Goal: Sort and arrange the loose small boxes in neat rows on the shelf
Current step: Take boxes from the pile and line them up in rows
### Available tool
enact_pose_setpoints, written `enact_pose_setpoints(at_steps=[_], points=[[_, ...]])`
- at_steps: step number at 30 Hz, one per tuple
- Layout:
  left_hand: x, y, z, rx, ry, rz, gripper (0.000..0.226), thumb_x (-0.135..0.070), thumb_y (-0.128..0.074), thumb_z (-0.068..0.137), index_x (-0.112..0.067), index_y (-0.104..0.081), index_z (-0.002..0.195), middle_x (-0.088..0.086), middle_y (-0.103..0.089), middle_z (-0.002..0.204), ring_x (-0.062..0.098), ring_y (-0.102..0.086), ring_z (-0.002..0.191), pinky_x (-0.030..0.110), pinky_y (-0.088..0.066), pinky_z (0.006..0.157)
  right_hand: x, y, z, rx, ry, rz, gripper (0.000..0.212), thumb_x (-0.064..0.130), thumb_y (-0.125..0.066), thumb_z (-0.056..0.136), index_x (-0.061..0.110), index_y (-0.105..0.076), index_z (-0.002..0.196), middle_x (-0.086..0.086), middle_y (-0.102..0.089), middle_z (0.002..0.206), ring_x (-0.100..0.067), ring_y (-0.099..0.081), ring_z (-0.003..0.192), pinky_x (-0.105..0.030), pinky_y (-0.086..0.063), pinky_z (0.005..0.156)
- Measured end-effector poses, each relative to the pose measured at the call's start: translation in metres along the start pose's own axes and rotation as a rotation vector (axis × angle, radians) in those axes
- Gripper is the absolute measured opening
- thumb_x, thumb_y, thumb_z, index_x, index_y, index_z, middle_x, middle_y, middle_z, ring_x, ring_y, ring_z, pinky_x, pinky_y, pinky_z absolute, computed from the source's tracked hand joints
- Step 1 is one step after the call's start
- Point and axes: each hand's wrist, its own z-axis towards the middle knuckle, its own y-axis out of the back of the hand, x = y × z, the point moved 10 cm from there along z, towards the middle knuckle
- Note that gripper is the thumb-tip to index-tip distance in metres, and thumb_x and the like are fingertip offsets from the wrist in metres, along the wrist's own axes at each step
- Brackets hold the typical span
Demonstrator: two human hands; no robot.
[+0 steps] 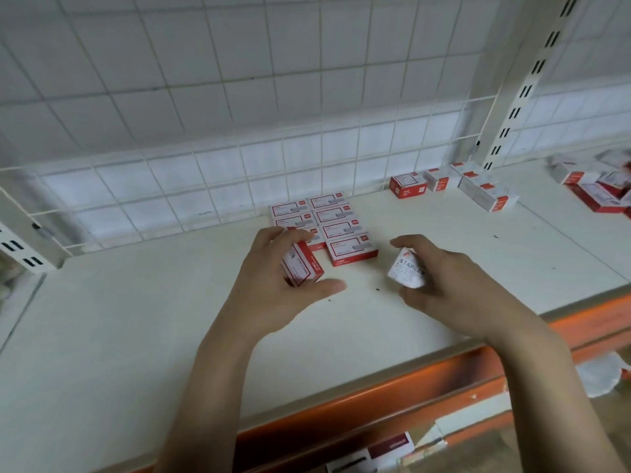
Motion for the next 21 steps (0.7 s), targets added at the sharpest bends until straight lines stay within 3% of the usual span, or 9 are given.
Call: enact_pose_setpoints(at_steps=[2,4,6,8,11,13,15,21], points=[[-0.002,-0.001,0.001,-0.049,0.009,-0.062,0.03,-0.052,-0.065,0.071,-0.04,-0.055,0.097,-0.01,-0.046,0.118,0.015,-0.065,0.09,0.022,-0.054,0.078,-0.003,0.003,0.001,-0.005,0.002,-0.002,0.055,0.021,-0.061,0.083,0.034,-0.036,0.131,0.012,-0.051,0.088,-0.001,-0.048,0.072,-0.012,-0.037,0.062],[-0.007,-0.003,0.003,-0.069,-0.029,0.005,0.014,-0.03,-0.06,0.087,-0.033,-0.059,0.1,-0.01,-0.045,0.117,0.018,-0.063,0.096,0.026,-0.056,0.078,-0.005,0.006,0.002,-0.008,0.008,-0.005,0.055,0.021,-0.061,0.083,0.034,-0.036,0.131,0.011,-0.052,0.089,-0.002,-0.049,0.072,-0.012,-0.036,0.061],[-0.012,-0.007,0.004,-0.055,-0.084,0.126,0.028,-0.019,-0.055,0.09,-0.024,-0.055,0.117,-0.011,-0.041,0.12,0.009,-0.055,0.102,0.032,-0.054,0.084,-0.005,0.008,0.005,-0.001,0.018,-0.01,0.055,0.021,-0.061,0.084,0.033,-0.036,0.131,0.009,-0.053,0.091,-0.006,-0.049,0.074,-0.013,-0.036,0.061],[-0.015,-0.01,0.004,-0.021,-0.102,0.166,0.045,-0.02,-0.053,0.091,-0.026,-0.041,0.134,-0.008,-0.038,0.131,0.003,-0.047,0.108,0.031,-0.052,0.089,-0.005,0.01,0.008,0.006,0.024,-0.01,0.056,0.021,-0.061,0.084,0.033,-0.034,0.132,0.006,-0.055,0.095,-0.012,-0.051,0.079,-0.017,-0.038,0.063],[-0.01,-0.011,0.005,-0.002,-0.04,0.173,0.067,-0.029,-0.059,0.088,-0.028,-0.022,0.143,-0.007,-0.036,0.136,0.012,-0.05,0.114,0.034,-0.051,0.091,-0.003,0.011,0.013,0.013,0.035,-0.005,0.058,0.021,-0.061,0.083,0.031,-0.033,0.133,0.003,-0.057,0.099,-0.018,-0.054,0.084,-0.028,-0.043,0.07],[-0.005,-0.009,0.006,0.0,-0.008,0.207,0.067,-0.03,-0.063,0.085,-0.026,-0.028,0.142,-0.009,-0.049,0.122,0.012,-0.055,0.105,0.029,-0.05,0.088,-0.003,0.011,0.016,0.026,0.044,-0.005,0.058,0.02,-0.061,0.084,0.031,-0.032,0.133,0.004,-0.057,0.1,-0.018,-0.054,0.086,-0.029,-0.044,0.073],[-0.007,-0.007,0.006,-0.006,-0.039,0.291,0.053,-0.025,-0.066,0.083,-0.023,-0.045,0.132,-0.006,-0.059,0.113,0.016,-0.057,0.101,0.031,-0.049,0.086,-0.002,0.009,0.019,0.039,0.057,-0.006,0.058,0.02,-0.061,0.084,0.031,-0.032,0.134,0.005,-0.056,0.1,-0.018,-0.054,0.087,-0.029,-0.043,0.073],[0.005,-0.006,0.005,-0.004,0.063,0.501,0.047,-0.023,-0.068,0.081,-0.024,-0.054,0.126,-0.001,-0.062,0.117,0.021,-0.055,0.105,0.025,-0.04,0.082,-0.001,0.005,0.026,0.074,0.08,0.0,0.058,0.02,-0.06,0.084,0.03,-0.032,0.134,0.003,-0.06,0.106,-0.019,-0.056,0.091,-0.032,-0.046,0.078]])
